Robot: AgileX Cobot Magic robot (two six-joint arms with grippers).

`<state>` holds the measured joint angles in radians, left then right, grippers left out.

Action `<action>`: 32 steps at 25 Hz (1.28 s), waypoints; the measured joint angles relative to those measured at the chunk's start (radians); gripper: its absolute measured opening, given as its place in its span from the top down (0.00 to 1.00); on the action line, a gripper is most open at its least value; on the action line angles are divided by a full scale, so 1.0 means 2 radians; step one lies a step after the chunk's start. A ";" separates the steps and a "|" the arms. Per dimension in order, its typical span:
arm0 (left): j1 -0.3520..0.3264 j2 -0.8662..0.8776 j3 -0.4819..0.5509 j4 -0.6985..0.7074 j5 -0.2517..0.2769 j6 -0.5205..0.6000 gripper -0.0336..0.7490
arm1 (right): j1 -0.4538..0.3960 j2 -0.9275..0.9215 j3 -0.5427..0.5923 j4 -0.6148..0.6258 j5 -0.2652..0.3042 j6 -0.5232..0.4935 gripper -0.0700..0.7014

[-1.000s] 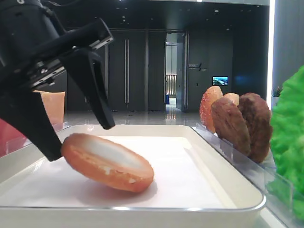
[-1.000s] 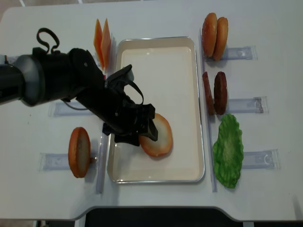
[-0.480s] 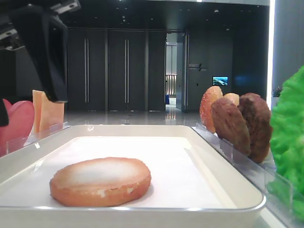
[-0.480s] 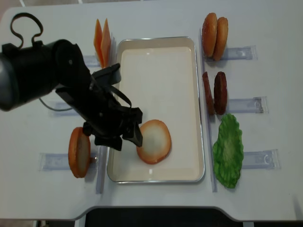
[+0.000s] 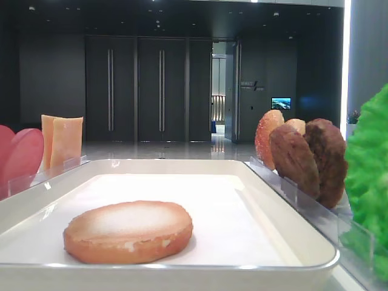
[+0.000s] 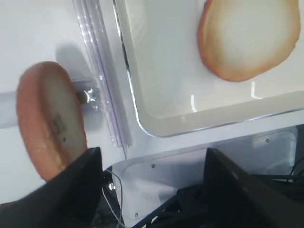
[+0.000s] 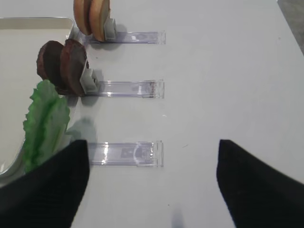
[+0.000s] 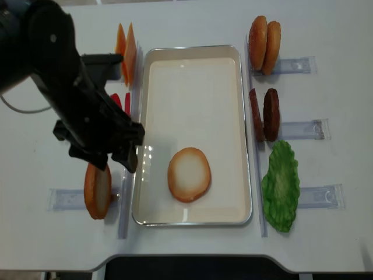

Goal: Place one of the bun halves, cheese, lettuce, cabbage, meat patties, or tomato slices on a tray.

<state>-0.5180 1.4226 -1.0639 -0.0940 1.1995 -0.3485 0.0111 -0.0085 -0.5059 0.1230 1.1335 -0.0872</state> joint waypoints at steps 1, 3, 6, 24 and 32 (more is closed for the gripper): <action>0.000 -0.009 -0.004 0.003 0.003 0.000 0.31 | 0.000 0.000 0.000 0.000 0.000 0.000 0.22; 0.000 -0.025 -0.006 0.005 0.007 0.000 0.31 | 0.000 0.000 0.000 0.000 0.000 0.000 0.22; 0.000 -0.039 -0.007 0.018 0.009 0.000 0.32 | 0.000 0.000 0.000 0.000 0.000 0.000 0.22; 0.229 -0.145 -0.007 0.072 0.015 0.139 0.33 | 0.000 0.000 0.000 0.000 0.000 0.000 0.22; 0.295 -0.202 -0.002 0.064 0.021 0.174 0.34 | 0.000 0.000 0.000 0.000 0.000 0.000 0.22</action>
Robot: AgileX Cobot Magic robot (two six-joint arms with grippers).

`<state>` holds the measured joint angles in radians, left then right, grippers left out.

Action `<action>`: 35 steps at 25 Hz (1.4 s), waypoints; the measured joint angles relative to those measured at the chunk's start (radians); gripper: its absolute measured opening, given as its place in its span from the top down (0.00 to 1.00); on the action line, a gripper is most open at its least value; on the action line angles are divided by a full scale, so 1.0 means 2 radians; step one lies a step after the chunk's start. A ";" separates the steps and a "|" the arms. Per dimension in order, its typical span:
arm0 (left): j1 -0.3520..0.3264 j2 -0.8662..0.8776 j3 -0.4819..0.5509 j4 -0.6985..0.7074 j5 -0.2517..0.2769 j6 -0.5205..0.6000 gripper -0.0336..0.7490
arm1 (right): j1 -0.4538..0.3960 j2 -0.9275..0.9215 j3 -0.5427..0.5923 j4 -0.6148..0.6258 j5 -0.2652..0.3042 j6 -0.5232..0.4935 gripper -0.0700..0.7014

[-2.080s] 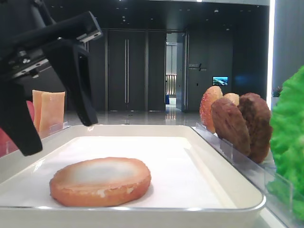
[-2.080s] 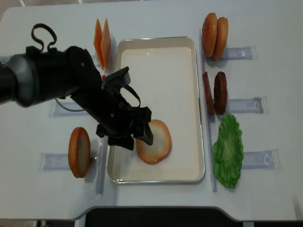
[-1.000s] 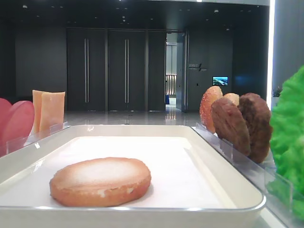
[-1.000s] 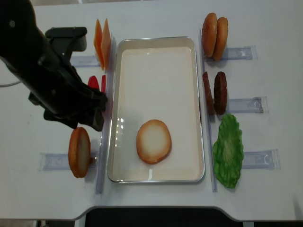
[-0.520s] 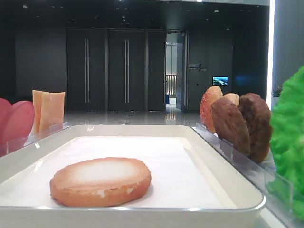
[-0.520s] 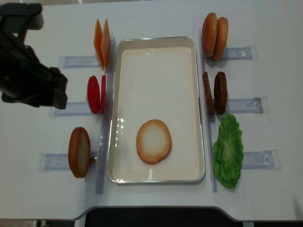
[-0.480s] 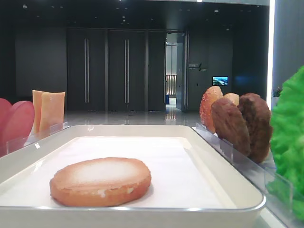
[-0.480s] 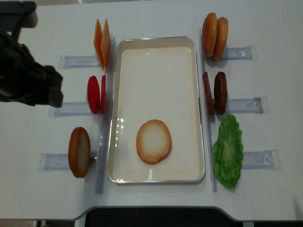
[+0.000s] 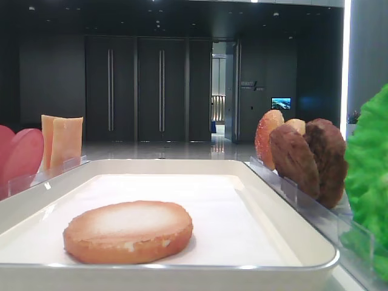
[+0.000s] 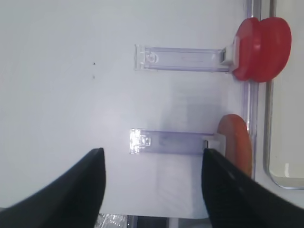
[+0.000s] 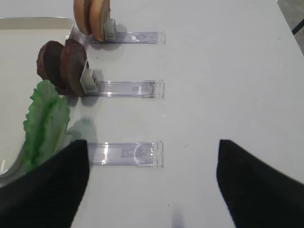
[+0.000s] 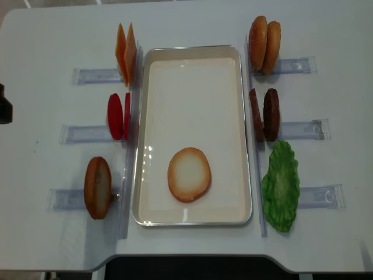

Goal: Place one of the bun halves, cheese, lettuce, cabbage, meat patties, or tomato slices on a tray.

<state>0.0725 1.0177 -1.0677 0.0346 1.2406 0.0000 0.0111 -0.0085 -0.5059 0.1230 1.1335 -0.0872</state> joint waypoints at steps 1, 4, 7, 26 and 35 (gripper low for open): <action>0.000 -0.009 0.006 -0.002 0.000 0.000 0.34 | 0.000 0.000 0.000 0.000 0.000 0.000 0.22; 0.000 -0.060 0.040 -0.012 0.000 0.000 0.34 | 0.000 0.000 0.000 0.000 0.000 0.000 0.22; 0.000 -0.126 0.084 -0.017 0.001 0.000 0.34 | 0.000 0.000 0.000 0.000 0.000 0.000 0.22; -0.008 -0.429 0.280 -0.017 -0.028 0.009 0.34 | 0.000 0.000 0.000 0.000 0.000 0.000 0.22; -0.040 -0.438 0.297 -0.017 -0.065 0.012 0.34 | 0.000 0.000 0.000 0.000 0.000 0.000 0.22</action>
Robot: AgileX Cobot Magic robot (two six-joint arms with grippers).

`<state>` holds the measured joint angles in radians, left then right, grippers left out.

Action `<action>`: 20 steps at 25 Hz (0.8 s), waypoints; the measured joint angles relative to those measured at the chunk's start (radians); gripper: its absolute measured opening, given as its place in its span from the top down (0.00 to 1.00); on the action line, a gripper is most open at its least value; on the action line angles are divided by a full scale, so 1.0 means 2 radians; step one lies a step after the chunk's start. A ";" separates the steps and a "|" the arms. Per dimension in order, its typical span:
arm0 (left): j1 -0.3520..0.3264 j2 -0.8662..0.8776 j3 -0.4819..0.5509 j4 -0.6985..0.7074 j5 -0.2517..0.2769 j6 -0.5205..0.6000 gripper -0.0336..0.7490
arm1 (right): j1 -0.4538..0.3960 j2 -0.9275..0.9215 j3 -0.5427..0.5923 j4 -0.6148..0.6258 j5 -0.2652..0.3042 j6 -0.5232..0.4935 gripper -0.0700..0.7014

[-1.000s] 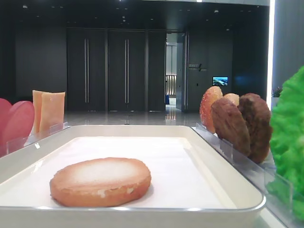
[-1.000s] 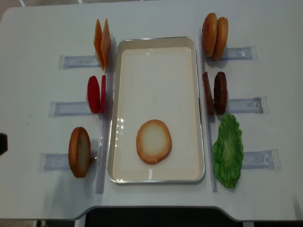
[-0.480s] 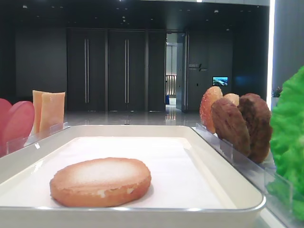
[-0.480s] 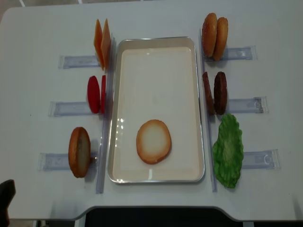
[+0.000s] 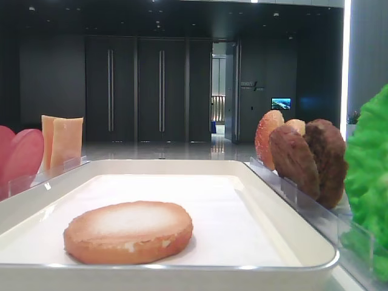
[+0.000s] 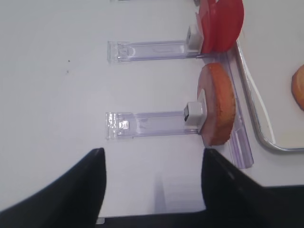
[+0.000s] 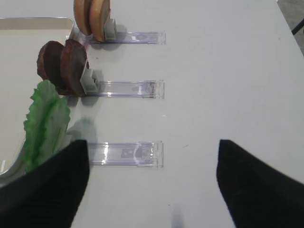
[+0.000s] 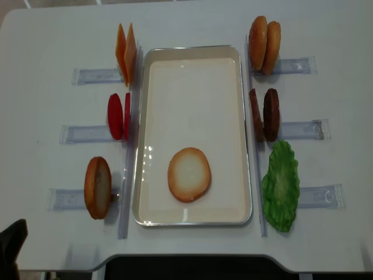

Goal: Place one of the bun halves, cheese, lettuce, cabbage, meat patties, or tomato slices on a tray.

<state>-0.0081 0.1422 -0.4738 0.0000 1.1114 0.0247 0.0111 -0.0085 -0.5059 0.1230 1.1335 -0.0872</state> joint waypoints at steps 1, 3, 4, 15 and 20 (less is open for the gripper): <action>-0.004 -0.002 0.000 0.000 0.000 0.000 0.34 | 0.000 0.000 0.000 0.000 0.000 0.000 0.22; -0.010 -0.009 0.000 0.000 0.000 0.000 0.34 | 0.000 0.000 0.000 0.000 0.000 0.000 0.22; -0.011 -0.014 0.000 0.000 0.000 0.000 0.34 | 0.000 0.000 0.000 0.000 0.000 0.000 0.22; -0.012 -0.078 0.001 0.000 0.000 -0.001 0.40 | 0.000 0.000 0.000 0.000 0.000 0.000 0.22; -0.012 -0.078 0.001 0.000 0.000 -0.001 0.42 | 0.000 0.000 0.000 0.000 0.000 0.000 0.22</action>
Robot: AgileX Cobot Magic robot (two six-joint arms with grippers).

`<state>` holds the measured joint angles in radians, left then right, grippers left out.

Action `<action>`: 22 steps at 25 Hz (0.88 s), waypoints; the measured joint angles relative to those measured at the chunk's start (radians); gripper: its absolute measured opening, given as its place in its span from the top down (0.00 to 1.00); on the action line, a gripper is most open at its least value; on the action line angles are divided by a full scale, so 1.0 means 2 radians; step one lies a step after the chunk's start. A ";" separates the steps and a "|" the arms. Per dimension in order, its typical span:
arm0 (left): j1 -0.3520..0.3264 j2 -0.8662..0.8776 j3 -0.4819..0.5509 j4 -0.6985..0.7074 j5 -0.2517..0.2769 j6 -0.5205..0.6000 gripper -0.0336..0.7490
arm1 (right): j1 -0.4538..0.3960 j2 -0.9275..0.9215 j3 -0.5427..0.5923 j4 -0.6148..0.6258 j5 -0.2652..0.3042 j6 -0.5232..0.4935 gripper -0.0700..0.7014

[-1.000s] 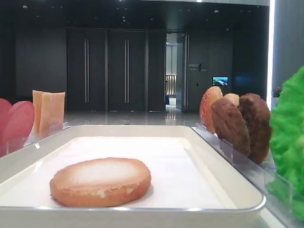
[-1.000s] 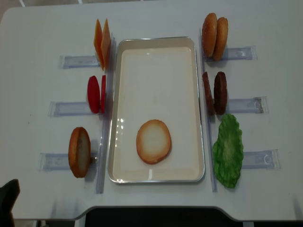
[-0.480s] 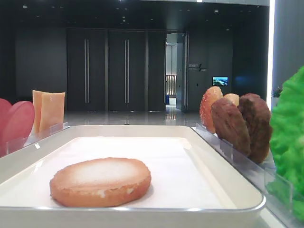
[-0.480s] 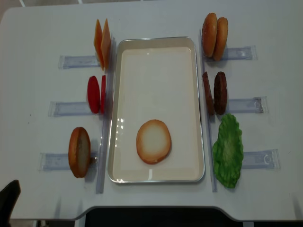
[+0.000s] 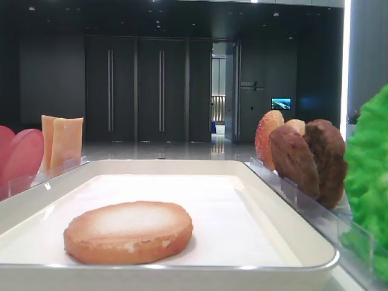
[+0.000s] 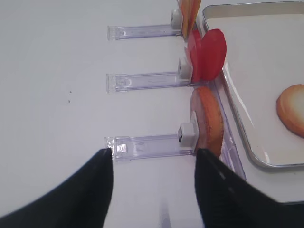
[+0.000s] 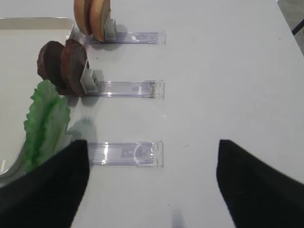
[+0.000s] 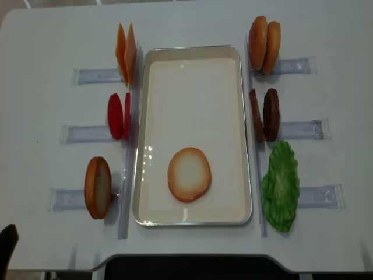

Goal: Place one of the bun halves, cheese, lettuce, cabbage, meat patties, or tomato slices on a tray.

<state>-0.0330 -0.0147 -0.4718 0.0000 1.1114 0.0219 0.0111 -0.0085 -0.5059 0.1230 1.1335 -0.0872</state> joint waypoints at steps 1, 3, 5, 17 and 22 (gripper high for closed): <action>0.000 0.000 0.000 0.000 0.000 0.000 0.42 | 0.000 0.000 0.000 0.000 0.000 0.000 0.22; 0.000 0.000 0.000 0.000 0.000 0.000 0.42 | 0.000 0.000 0.000 0.000 0.000 0.000 0.22; 0.000 0.000 0.000 0.000 0.000 0.000 0.42 | 0.000 0.000 0.000 0.000 0.000 0.000 0.22; 0.000 0.000 0.000 0.000 0.000 0.000 0.43 | 0.000 0.000 0.000 0.000 0.000 0.000 0.22; 0.000 0.000 0.000 0.000 0.000 0.000 0.43 | 0.000 0.000 0.000 0.000 0.000 0.000 0.22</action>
<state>-0.0330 -0.0147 -0.4718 0.0000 1.1114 0.0219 0.0111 -0.0085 -0.5059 0.1230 1.1335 -0.0872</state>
